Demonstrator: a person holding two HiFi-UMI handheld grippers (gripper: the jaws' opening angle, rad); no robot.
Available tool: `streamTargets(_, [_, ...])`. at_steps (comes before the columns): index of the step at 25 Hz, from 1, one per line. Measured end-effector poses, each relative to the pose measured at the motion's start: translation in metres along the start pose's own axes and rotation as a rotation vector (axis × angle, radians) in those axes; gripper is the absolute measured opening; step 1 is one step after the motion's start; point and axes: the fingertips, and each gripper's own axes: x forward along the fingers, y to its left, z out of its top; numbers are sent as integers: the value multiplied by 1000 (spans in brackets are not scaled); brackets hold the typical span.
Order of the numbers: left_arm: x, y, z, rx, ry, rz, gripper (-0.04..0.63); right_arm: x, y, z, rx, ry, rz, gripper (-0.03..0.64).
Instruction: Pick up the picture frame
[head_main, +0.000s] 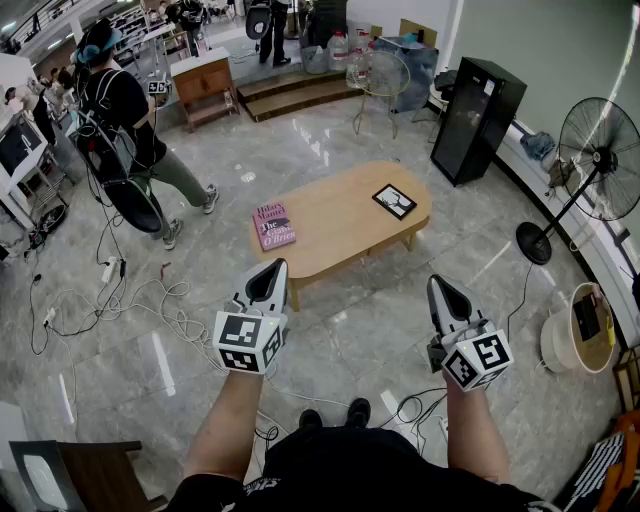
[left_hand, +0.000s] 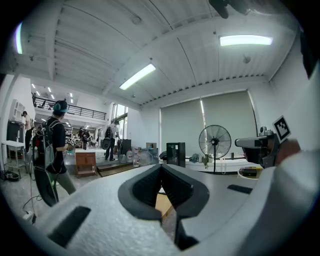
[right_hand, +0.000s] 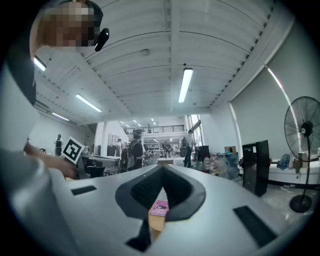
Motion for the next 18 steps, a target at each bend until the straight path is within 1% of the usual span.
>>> streamTargets(5, [12, -2, 1, 3, 2, 2, 9, 4, -13, -3, 8, -4, -7, 2])
streamTargets(9, [15, -5, -6, 3, 22, 3, 9, 1, -20, -9, 25, 6, -16, 2])
streamTargets(18, [26, -16, -9, 6, 43, 2, 9, -4, -34, -13, 32, 5, -3, 3])
